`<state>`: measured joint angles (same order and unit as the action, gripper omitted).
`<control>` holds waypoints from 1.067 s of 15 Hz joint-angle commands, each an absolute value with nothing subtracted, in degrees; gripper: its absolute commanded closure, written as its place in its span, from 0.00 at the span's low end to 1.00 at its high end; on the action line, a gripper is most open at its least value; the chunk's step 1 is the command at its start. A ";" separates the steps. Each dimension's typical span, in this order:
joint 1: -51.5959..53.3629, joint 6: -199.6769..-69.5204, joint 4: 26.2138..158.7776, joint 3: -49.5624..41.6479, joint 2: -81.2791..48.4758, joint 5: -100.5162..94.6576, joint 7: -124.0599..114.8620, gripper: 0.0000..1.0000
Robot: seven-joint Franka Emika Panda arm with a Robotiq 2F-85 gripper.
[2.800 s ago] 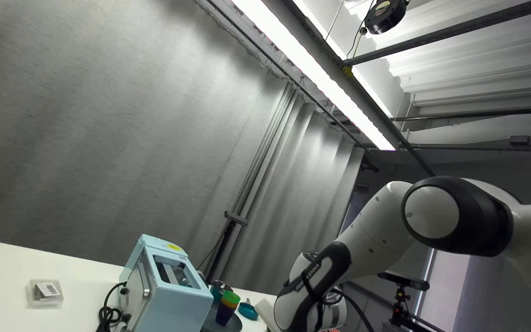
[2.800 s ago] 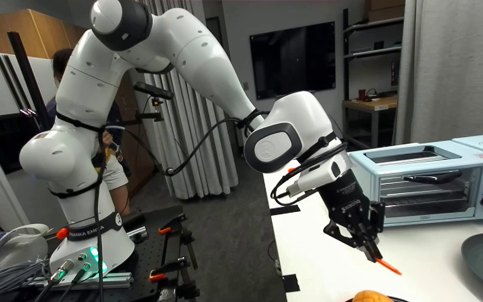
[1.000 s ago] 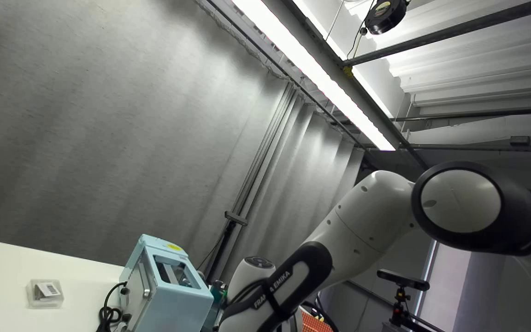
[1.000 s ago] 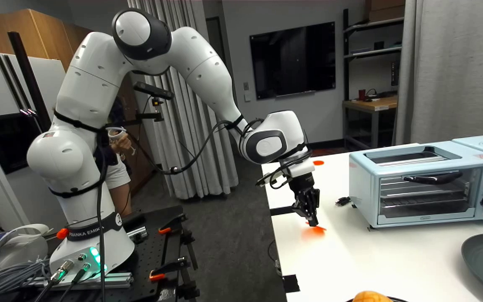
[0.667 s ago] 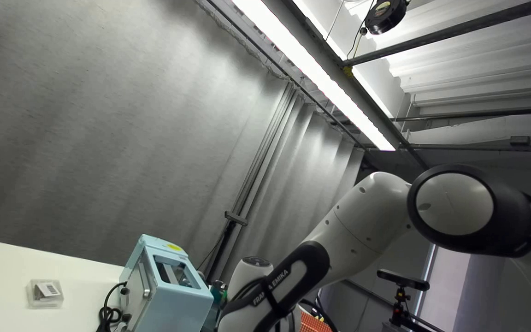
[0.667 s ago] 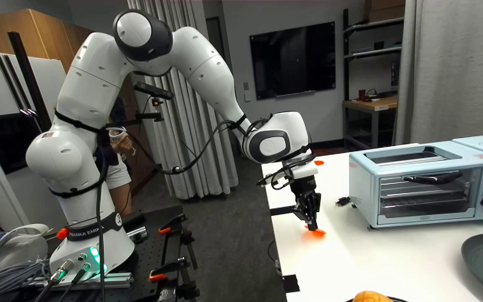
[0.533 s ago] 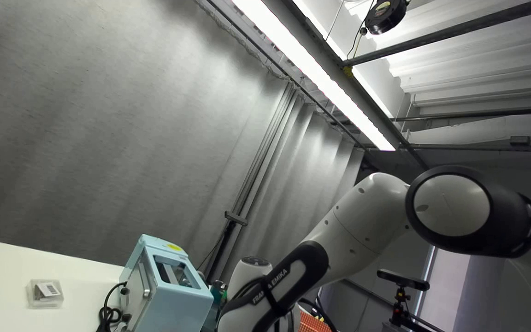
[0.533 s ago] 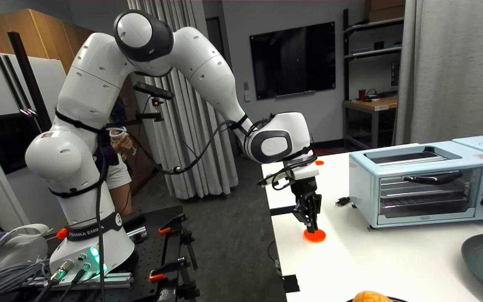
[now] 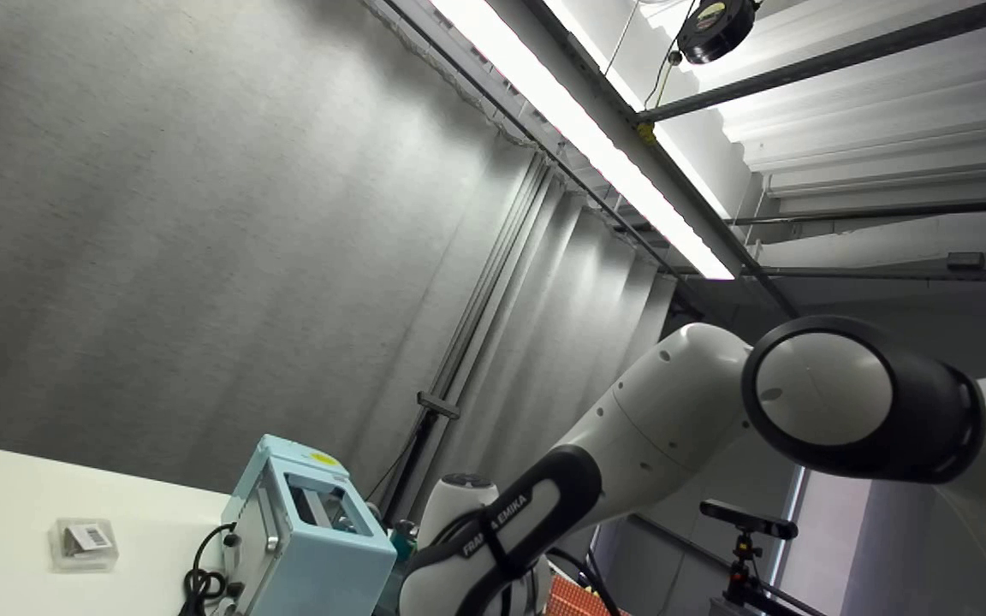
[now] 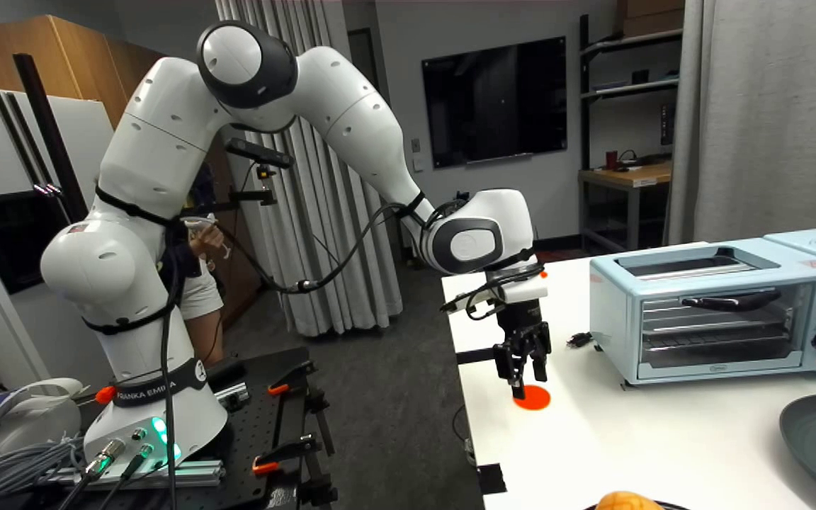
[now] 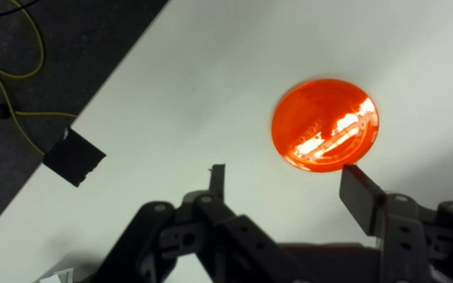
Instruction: Move the small orange thing to the left
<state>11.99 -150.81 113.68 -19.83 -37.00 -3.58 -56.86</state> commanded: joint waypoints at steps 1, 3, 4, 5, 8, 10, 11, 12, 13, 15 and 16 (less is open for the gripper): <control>11.47 -149.05 111.67 -20.03 -37.20 -6.23 -56.85 0.00; 12.23 -149.22 111.39 -21.35 -37.03 -8.25 -57.40 0.00; 12.69 -149.37 111.34 -22.19 -36.83 -9.65 -57.67 0.00; 13.46 -149.62 111.63 -23.48 -36.32 -11.55 -58.32 0.00; 15.86 -150.88 112.63 -27.55 -34.84 -17.93 -60.79 0.00; 17.87 -151.60 113.86 -30.43 -33.48 -23.28 -63.09 0.00; 18.80 -151.89 114.48 -31.76 -32.65 -26.36 -64.22 0.00; 19.21 -151.96 115.02 -32.43 -31.80 -28.83 -65.08 0.00; 20.07 -152.01 115.57 -33.62 -30.99 -31.81 -66.70 0.00; 20.33 -152.40 117.24 -34.17 -28.48 -36.36 -68.10 0.00; 20.28 -152.61 118.22 -34.32 -26.93 -38.72 -69.31 0.00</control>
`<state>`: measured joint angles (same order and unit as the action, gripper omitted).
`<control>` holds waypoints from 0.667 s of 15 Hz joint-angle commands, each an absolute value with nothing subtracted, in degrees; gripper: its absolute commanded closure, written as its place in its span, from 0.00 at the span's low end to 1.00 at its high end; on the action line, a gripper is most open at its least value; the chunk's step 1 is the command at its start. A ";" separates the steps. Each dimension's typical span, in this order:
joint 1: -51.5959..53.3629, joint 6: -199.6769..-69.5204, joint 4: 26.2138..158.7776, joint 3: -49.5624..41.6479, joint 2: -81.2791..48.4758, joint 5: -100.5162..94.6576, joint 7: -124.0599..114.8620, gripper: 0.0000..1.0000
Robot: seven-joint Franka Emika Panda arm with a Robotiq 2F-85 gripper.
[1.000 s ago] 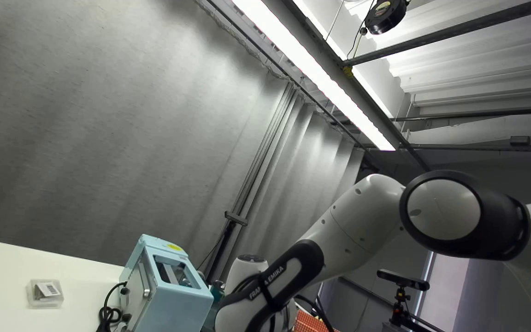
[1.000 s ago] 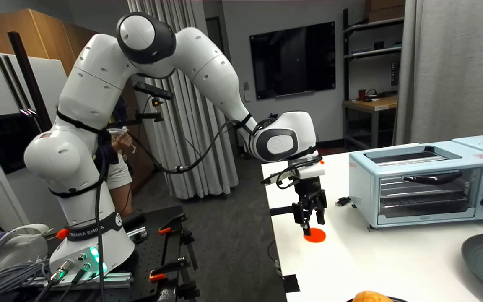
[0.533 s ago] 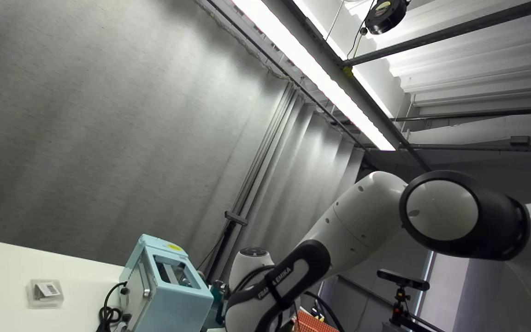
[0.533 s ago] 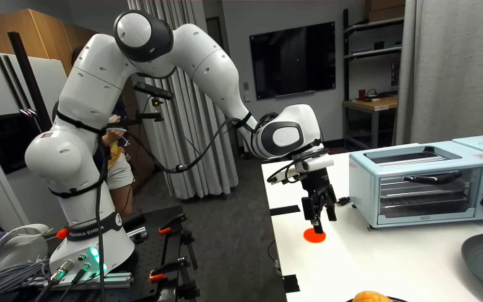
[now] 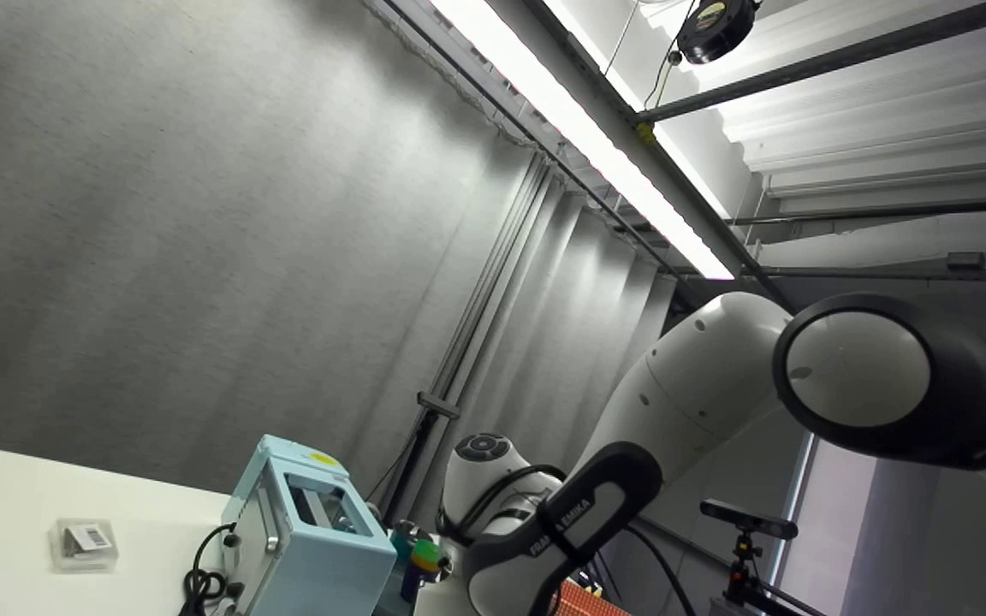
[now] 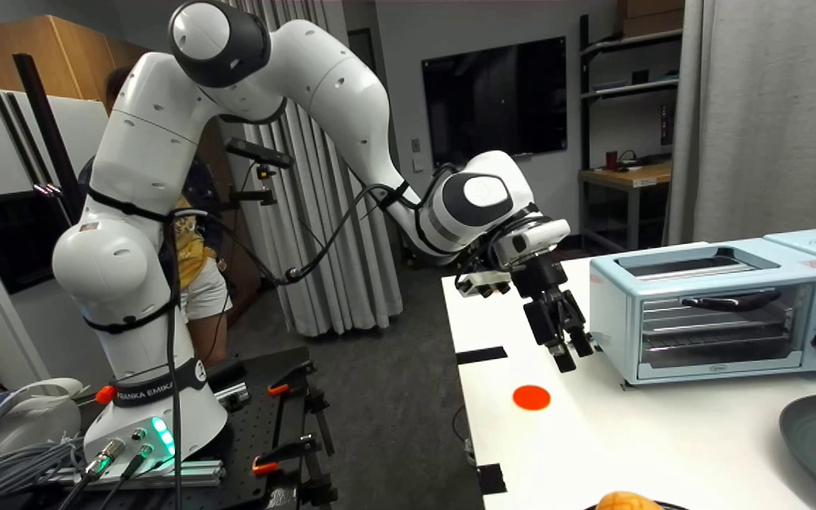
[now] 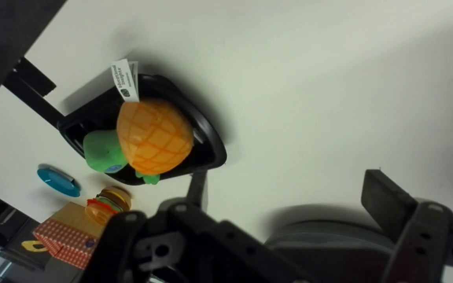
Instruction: Move the small orange thing to the left
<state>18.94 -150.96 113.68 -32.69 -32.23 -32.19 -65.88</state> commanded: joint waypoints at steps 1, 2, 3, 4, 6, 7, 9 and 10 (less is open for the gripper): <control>19.97 -152.61 119.07 -34.16 -25.50 -41.19 -70.69 0.00; 19.72 -152.48 119.98 -34.14 -23.96 -44.04 -72.71 0.00; 19.37 -152.30 121.16 -33.96 -22.09 -47.18 -74.85 0.00; 18.66 -151.94 122.11 -33.36 -20.41 -50.13 -76.70 0.00; 16.87 -150.94 124.13 -31.84 -16.87 -56.18 -81.11 0.00; 15.71 -150.46 125.27 -30.87 -15.07 -59.00 -83.31 0.00; 12.74 -149.44 127.47 -28.24 -11.67 -64.02 -87.16 0.00; 10.81 -149.01 128.64 -26.53 -10.03 -65.92 -88.63 0.00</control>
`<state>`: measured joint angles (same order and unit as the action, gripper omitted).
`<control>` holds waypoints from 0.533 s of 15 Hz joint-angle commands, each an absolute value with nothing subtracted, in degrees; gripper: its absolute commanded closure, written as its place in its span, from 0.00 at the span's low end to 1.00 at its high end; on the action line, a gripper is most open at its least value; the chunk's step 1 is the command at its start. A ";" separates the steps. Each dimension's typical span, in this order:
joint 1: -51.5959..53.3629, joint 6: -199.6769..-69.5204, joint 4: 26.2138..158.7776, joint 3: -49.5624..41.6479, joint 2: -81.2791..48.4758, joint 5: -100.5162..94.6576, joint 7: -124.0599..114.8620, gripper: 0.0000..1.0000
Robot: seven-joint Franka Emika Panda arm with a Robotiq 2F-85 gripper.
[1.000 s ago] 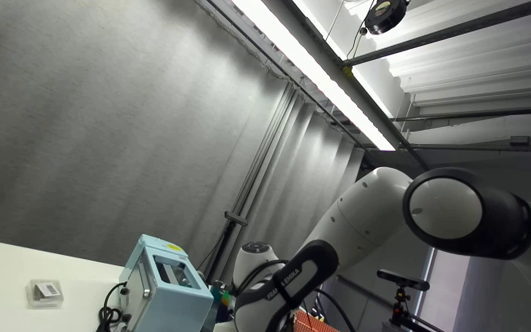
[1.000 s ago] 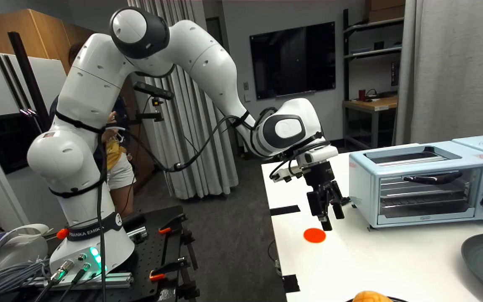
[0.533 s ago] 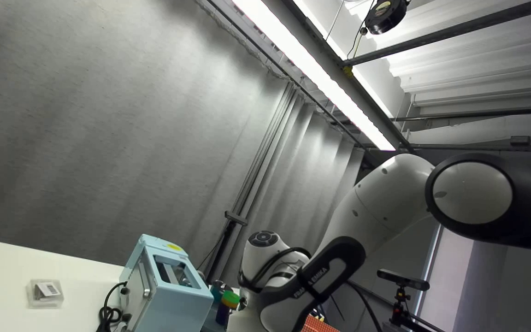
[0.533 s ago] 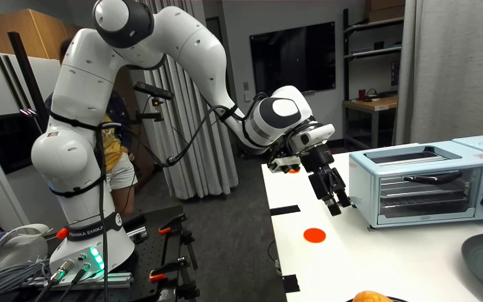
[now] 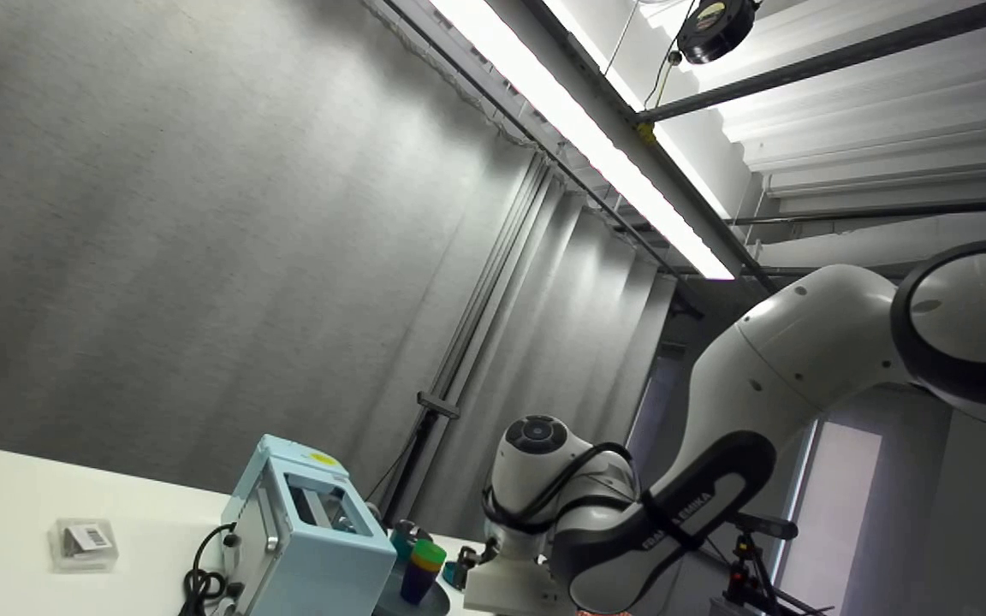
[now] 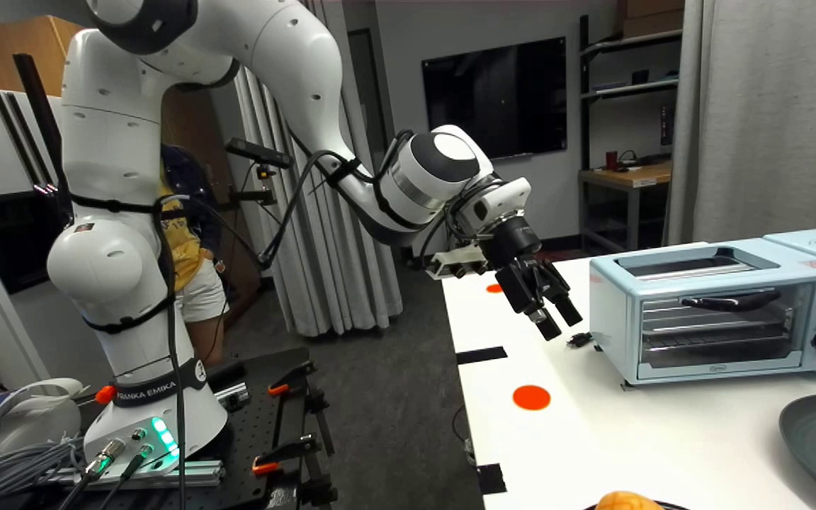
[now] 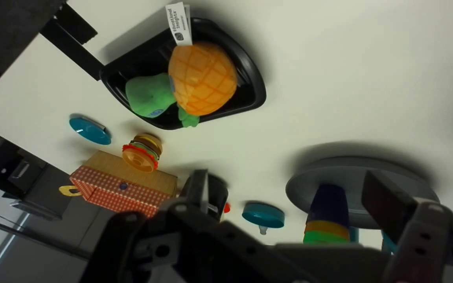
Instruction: Move the small orange thing to the left
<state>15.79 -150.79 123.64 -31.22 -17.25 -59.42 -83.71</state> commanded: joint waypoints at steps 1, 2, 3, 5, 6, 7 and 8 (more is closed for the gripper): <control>9.08 -148.47 130.01 -24.81 -8.27 -67.61 -90.11 0.00; 7.23 -148.24 131.30 -23.22 -6.79 -68.73 -91.04 0.00; 4.84 -148.90 126.98 -20.58 -11.74 -66.64 -88.87 0.00; 2.31 -149.09 127.73 -18.20 -10.76 -66.70 -88.86 0.00; 1.75 -149.14 127.58 -17.60 -11.01 -66.63 -88.82 0.00; 1.59 -149.15 127.48 -17.31 -11.29 -66.61 -88.81 0.00; 1.55 -149.15 127.48 -17.14 -11.35 -66.60 -88.80 0.00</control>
